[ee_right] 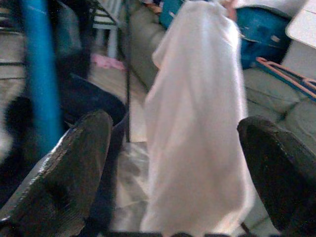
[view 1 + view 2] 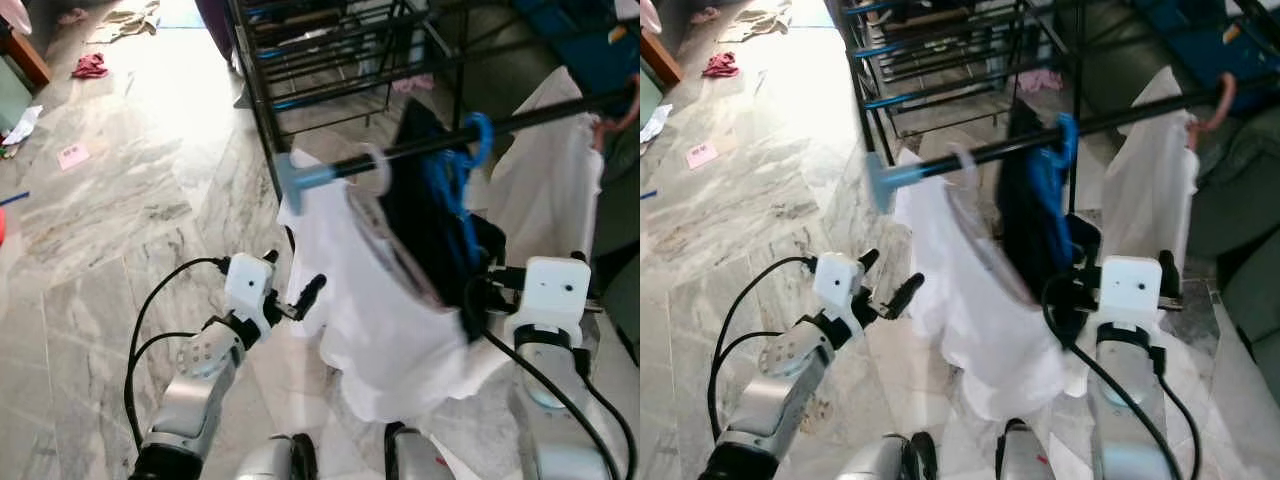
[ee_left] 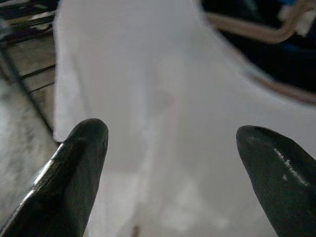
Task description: Hang hanger
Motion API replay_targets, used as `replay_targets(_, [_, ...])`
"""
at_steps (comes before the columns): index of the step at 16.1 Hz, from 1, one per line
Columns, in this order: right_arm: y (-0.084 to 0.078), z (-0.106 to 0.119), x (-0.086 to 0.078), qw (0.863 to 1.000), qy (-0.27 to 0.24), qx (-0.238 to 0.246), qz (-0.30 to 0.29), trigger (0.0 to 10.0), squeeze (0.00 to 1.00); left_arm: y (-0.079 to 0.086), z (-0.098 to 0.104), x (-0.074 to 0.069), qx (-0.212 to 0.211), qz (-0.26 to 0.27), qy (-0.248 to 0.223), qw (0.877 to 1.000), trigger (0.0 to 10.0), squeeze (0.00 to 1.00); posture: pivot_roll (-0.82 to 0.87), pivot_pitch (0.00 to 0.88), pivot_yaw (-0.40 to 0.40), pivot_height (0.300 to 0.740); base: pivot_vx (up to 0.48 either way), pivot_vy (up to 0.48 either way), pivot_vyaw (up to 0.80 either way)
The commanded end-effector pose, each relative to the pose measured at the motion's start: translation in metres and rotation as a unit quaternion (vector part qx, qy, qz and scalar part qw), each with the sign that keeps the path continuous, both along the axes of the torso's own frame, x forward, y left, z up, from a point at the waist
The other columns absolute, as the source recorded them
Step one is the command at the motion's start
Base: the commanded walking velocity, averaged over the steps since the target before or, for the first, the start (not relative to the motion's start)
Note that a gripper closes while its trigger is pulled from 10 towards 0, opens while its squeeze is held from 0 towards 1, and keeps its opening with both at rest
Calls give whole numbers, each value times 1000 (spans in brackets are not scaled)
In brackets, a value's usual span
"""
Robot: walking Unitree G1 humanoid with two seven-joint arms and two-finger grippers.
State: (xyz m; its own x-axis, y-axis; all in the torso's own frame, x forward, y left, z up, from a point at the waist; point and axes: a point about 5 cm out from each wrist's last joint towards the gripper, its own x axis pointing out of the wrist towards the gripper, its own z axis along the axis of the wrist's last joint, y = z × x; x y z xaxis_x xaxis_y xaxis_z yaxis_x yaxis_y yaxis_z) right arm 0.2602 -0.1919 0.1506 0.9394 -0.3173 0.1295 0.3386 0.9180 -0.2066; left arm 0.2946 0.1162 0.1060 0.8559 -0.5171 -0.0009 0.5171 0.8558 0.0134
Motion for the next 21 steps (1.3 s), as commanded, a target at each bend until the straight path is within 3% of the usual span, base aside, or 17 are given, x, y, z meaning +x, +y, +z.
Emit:
replay_targets(1, [3, 2, -3, 1000, -2, -5, 3, 10000, 0, 7, -6, -4, 6, 8, 12, 1000, 10000, 0, -78, 270, 124, 740, 0, 0, 0])
replay_targets(9, [8, 26, 0, 996, -32, -77, 36, 10000, 0, 5, 7, -1, -17, 26, -19, 999, 10000, 0, -85, 274, 113, 740, 0, 0, 0])
replay_targets(12, [16, 25, 7, 995, -34, -53, 81, 10000, 0, 2, 5, -1, -14, 12, -16, 1000, 10000, 0, -85, 267, 113, 740, 0, 0, 0])
replay_targets(21, [22, 11, 44, 986, 44, -9, 161, 10000, 0, -4, -1, -6, -11, -18, -7, 1000, 10000, 0, -78, 273, 107, 740, 0, 0, 0])
